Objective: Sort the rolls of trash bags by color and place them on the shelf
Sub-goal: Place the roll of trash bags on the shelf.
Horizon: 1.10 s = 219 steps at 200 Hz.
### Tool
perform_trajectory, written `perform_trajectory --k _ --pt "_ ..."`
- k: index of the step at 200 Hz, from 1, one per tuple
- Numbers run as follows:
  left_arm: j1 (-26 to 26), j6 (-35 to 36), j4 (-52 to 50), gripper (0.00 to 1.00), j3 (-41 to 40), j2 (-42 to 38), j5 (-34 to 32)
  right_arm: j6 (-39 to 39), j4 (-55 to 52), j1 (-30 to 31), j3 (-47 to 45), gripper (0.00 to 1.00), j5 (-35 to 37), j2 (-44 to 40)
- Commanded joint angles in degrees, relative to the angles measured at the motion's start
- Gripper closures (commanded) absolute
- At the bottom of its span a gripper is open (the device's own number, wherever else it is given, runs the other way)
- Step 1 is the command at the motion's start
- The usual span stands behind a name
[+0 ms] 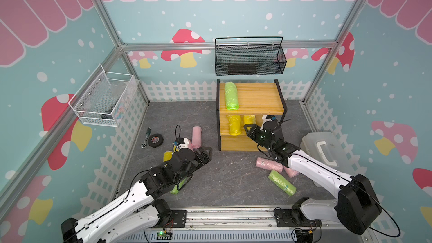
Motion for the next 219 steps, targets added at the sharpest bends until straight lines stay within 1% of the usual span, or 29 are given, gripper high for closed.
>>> perform_trajectory --k 1,19,38,46,54,66,88,98,123,149,167,185,219 --pt "0.16 0.61 -0.9 0.01 -1.1 0.25 0.16 -1.23 3.07 -0.37 2.96 0.82 -1.26 1.0" --pt "0.13 0.58 -1.06 0.01 -1.39 0.15 0.25 -1.39 2.88 -0.46 3.8 0.69 -2.17 1.86" --pt "0.24 0.72 -1.57 0.01 -1.14 0.14 0.07 -1.78 2.33 -0.62 3.96 0.47 -2.75 1.84" --pt "0.3 0.91 -1.84 0.01 -0.98 0.19 -0.02 -2.03 1.62 -0.63 3.95 0.4 -2.73 1.52" --pt "0.41 1.07 -2.25 0.01 -0.8 0.14 -0.19 -2.51 0.57 -0.67 3.95 0.34 -2.53 1.04" --pt "0.55 1.13 -2.9 0.01 -0.68 0.27 -0.44 -3.18 -1.13 -0.69 4.0 0.3 -2.03 0.18" --pt "1.05 0.79 -3.82 0.01 -1.28 0.24 -0.22 -3.77 -3.07 -0.72 3.73 0.26 -1.5 -1.8" --pt "1.35 0.63 -4.25 0.01 -1.71 0.15 0.13 -5.8 -3.98 -0.73 3.68 0.25 -1.45 -2.72" --pt "2.44 0.77 -6.04 0.01 -2.49 -0.37 1.1 -7.3 -7.3 -0.73 3.82 0.24 -1.37 -5.11" --pt "4.95 2.08 -7.95 0.01 -2.54 -1.24 2.57 -8.8 -11.91 -0.72 3.72 0.23 -0.54 -8.22" --pt "8.13 4.01 -8.92 0.01 -2.27 -1.63 4.89 -10.17 -14.88 -0.74 3.04 0.23 -0.23 -10.76" --pt "11.98 6.79 -9.61 0.01 -2.19 -1.48 7.79 -11.2 -14.93 -0.65 0.53 0.23 -1.15 -13.83" --pt "20.96 12.08 -9.73 0.01 -1.7 1.43 14.98 -13.19 -17.31 -0.63 -3.66 0.23 -2.03 -20.15"
